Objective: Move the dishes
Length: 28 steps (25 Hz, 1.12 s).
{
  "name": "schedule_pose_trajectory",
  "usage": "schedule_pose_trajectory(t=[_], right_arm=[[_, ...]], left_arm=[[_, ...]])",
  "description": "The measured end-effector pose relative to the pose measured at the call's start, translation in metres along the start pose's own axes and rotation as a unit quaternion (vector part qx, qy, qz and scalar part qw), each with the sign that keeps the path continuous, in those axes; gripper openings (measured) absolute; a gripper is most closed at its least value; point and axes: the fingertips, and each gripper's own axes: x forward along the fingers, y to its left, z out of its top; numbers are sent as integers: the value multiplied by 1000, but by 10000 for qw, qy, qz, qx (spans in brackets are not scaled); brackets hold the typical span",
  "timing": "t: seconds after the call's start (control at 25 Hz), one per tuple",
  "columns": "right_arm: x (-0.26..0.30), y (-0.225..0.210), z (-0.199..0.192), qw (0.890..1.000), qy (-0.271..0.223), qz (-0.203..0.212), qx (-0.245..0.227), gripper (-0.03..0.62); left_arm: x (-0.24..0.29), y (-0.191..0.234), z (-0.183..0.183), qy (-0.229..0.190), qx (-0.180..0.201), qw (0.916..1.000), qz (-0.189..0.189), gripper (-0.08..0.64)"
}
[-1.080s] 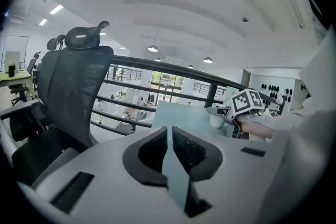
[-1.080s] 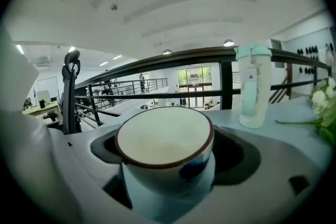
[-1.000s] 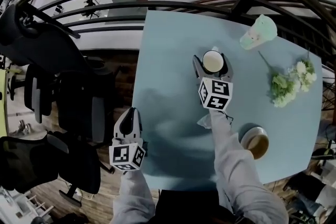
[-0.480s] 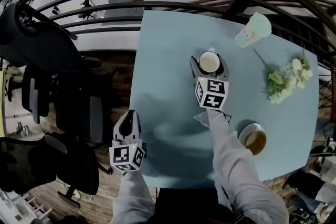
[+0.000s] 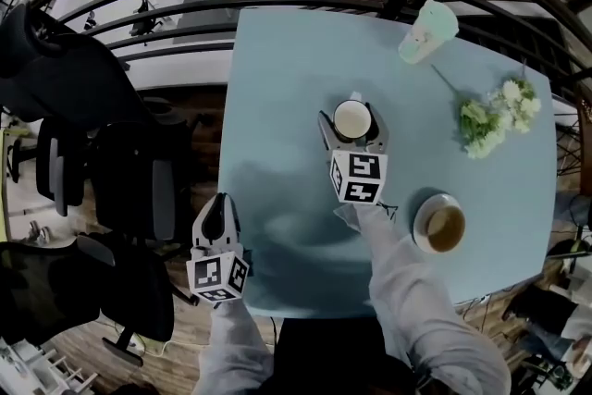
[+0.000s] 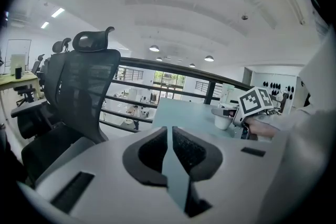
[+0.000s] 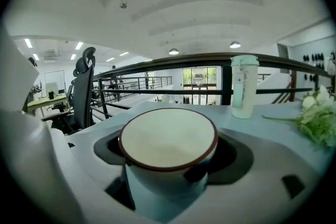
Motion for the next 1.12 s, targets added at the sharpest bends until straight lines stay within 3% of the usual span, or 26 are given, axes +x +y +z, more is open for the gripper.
schedule_pose_trajectory(t=[0.4,0.76,1.12], right_arm=[[-78,5,25,9980,-389,386,329,425],[-180,-18,52,9942,-632,605,628,426],[-290,-90,73,9930,-934,576,435,425]], left_arm=[[-28,-46,-8,-46,118,9997,-209,43],[-56,-119,-11,-23,277,9979,-581,43],[-87,-215,2,-226,541,9931,-1015,43]])
